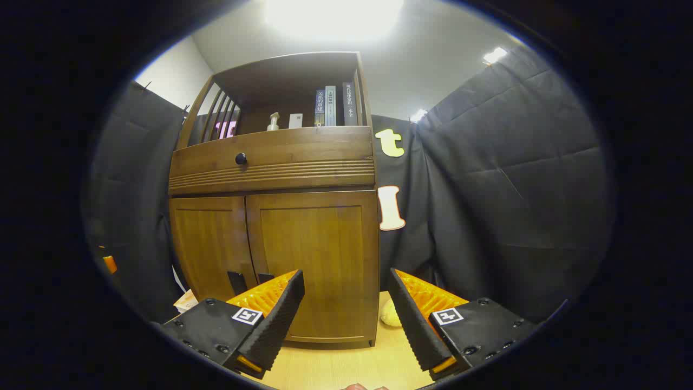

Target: Open the right door of the double-door shoe cabinet with the right hand, and open the left door with the left hand.

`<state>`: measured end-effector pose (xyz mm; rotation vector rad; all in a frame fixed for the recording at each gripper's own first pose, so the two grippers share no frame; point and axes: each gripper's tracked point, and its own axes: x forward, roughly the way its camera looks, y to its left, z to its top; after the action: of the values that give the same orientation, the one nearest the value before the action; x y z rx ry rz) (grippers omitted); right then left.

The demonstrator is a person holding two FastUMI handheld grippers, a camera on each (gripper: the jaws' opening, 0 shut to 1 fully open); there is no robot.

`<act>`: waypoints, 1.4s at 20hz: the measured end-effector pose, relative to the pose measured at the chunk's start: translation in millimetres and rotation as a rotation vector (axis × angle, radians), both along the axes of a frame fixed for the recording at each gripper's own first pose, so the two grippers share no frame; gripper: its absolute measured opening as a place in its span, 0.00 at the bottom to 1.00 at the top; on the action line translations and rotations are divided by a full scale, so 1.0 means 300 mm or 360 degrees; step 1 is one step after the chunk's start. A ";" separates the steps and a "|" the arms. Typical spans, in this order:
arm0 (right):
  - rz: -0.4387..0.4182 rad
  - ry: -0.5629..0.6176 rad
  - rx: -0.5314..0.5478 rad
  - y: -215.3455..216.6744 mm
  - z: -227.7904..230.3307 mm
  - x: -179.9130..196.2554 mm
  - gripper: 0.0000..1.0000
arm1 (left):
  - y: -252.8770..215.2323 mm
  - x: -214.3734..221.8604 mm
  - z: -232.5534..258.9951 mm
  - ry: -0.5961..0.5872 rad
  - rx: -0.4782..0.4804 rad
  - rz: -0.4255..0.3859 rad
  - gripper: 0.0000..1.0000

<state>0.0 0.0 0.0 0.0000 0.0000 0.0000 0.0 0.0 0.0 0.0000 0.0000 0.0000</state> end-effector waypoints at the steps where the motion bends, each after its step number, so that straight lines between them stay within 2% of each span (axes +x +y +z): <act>1: -0.0005 0.0005 -0.0004 0.000 0.000 0.001 0.98 | -0.001 -0.007 -0.003 -0.0001 0.0005 0.0006 1.00; 10: -0.0004 0.0042 -0.0013 0.015 -0.019 -0.010 0.98 | -0.031 -0.038 -0.047 0.0023 -0.0018 0.0011 1.00; 14: 0.0025 0.0079 -0.0014 0.042 -0.031 0.006 0.96 | -0.005 -0.068 -0.058 0.0031 -0.0015 0.0086 1.00; 16: 0.0049 0.0078 -0.0011 0.061 -0.025 0.026 0.99 | -0.001 -0.079 -0.055 0.0015 -0.0038 0.0118 1.00; 17: 0.0064 0.0075 -0.0011 0.074 -0.020 0.037 0.96 | -0.004 -0.087 -0.065 0.0016 -0.0053 0.0122 1.00; 28: 0.0257 0.0106 0.0011 0.271 -0.033 0.234 0.98 | 0.047 -0.188 -0.196 0.0156 -0.0158 0.0326 1.00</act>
<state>70.1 81.4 -10.0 0.0069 0.0665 0.1614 -56.3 14.0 -58.9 -0.0991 0.0981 0.2050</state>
